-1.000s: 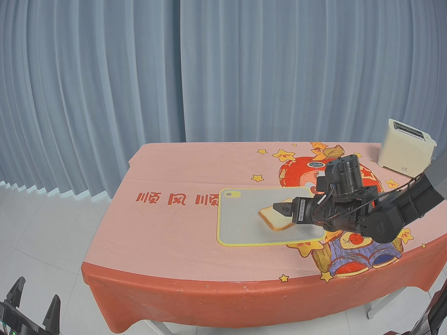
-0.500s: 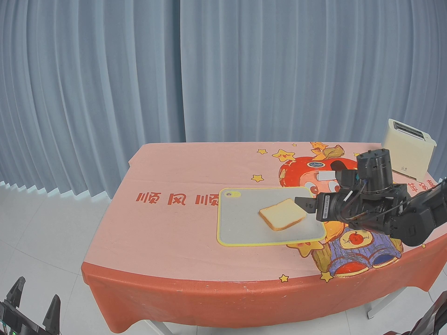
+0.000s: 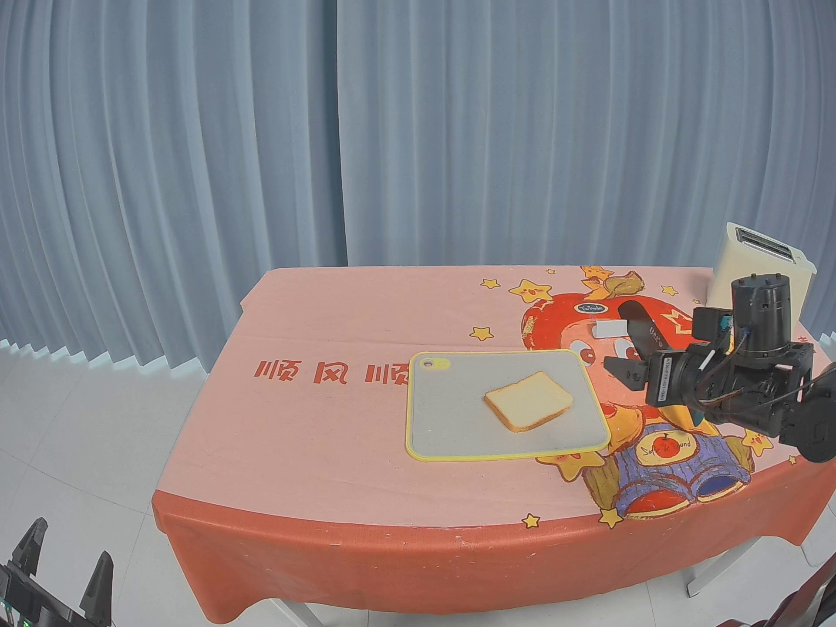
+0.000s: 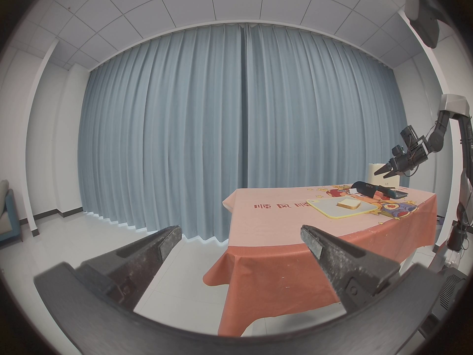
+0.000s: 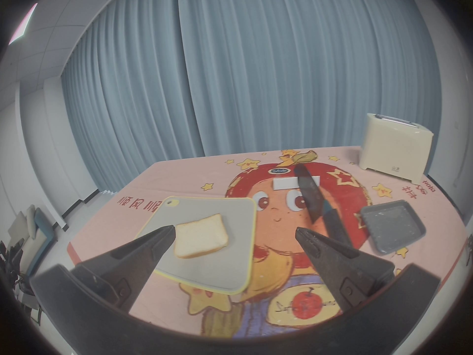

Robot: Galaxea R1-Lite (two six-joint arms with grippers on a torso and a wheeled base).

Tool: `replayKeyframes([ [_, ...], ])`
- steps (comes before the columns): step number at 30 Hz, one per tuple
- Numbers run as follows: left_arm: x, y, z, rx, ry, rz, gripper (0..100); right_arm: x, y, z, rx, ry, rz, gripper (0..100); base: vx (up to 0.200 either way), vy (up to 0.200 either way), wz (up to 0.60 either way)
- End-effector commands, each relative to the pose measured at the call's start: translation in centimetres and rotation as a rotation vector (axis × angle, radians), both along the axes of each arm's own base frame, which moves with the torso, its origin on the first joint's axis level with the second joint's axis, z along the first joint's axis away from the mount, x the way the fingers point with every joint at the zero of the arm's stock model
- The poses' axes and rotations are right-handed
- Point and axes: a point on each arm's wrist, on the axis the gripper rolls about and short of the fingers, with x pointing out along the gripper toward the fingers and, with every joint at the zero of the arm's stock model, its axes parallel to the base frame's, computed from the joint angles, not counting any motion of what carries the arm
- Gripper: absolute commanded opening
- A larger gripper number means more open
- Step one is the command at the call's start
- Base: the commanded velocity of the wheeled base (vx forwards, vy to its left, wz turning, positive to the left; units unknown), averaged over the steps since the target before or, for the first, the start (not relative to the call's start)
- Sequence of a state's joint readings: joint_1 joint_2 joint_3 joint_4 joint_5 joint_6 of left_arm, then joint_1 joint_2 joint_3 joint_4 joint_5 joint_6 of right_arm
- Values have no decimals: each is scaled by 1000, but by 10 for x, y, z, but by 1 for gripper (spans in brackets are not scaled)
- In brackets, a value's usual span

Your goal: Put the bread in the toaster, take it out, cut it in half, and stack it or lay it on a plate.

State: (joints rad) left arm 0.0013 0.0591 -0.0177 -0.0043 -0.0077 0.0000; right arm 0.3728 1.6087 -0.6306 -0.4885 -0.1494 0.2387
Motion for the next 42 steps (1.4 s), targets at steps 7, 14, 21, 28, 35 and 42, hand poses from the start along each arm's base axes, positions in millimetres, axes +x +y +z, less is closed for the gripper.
replayKeyframes([
  [7,1,0,-5,-2,18,0,100,-4,-22,12,-11,-48,-61,100,0,0,0],
  [14,1,0,-5,0,18,0,100,-3,-25,12,-16,-50,-71,100,0,0,0],
  [21,1,0,-5,0,18,0,100,-4,-25,12,-34,-53,-62,100,0,0,0],
  [28,1,0,-5,0,18,0,100,-5,-25,6,-75,-35,-44,100,0,0,0],
  [35,1,0,-5,-2,18,0,100,3,-31,6,-106,-39,-58,100,0,0,0],
  [42,1,0,-5,0,18,0,100,9,-47,5,-121,-32,-106,100,0,0,0],
])
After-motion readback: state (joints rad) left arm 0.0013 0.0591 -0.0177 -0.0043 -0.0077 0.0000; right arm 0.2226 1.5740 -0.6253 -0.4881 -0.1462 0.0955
